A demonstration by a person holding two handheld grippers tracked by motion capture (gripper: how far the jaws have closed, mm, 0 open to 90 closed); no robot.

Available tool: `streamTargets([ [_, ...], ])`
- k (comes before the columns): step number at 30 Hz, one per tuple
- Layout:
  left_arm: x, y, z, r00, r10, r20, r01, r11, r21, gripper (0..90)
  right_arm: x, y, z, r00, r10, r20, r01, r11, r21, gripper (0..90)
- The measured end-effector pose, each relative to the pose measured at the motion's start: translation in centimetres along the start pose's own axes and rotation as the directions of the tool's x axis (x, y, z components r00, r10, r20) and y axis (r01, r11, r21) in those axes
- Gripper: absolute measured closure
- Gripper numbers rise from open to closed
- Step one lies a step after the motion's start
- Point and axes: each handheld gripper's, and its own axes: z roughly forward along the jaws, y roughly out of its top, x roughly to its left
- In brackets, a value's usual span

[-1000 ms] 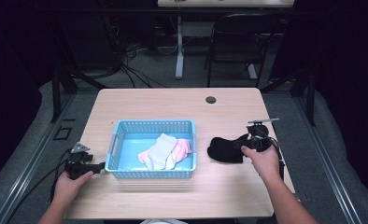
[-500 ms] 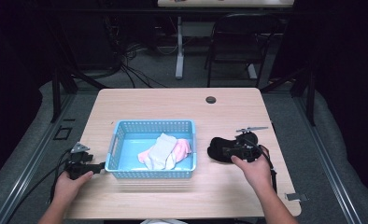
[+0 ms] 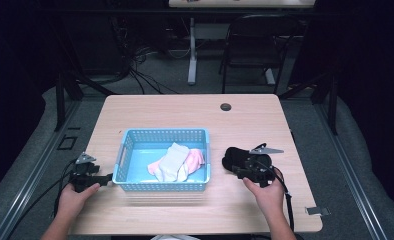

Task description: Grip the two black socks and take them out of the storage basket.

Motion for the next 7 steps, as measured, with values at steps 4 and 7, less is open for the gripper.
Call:
streamTargets([
  [4,0.02,0.00,0.01,1.0000,-0.003,0.000,0.003,1.0000,-0.001,24.2,-0.24,-0.68,0.25,0.9999,-0.001,-0.011,0.001,1.000,-0.010,42.6],
  [7,0.06,0.02,0.00,1.0000,-0.004,-0.001,0.004,1.0000,0.001,24.2,-0.25,-0.67,0.44,1.0000,-0.002,-0.008,0.002,1.000,0.008,42.0],
])
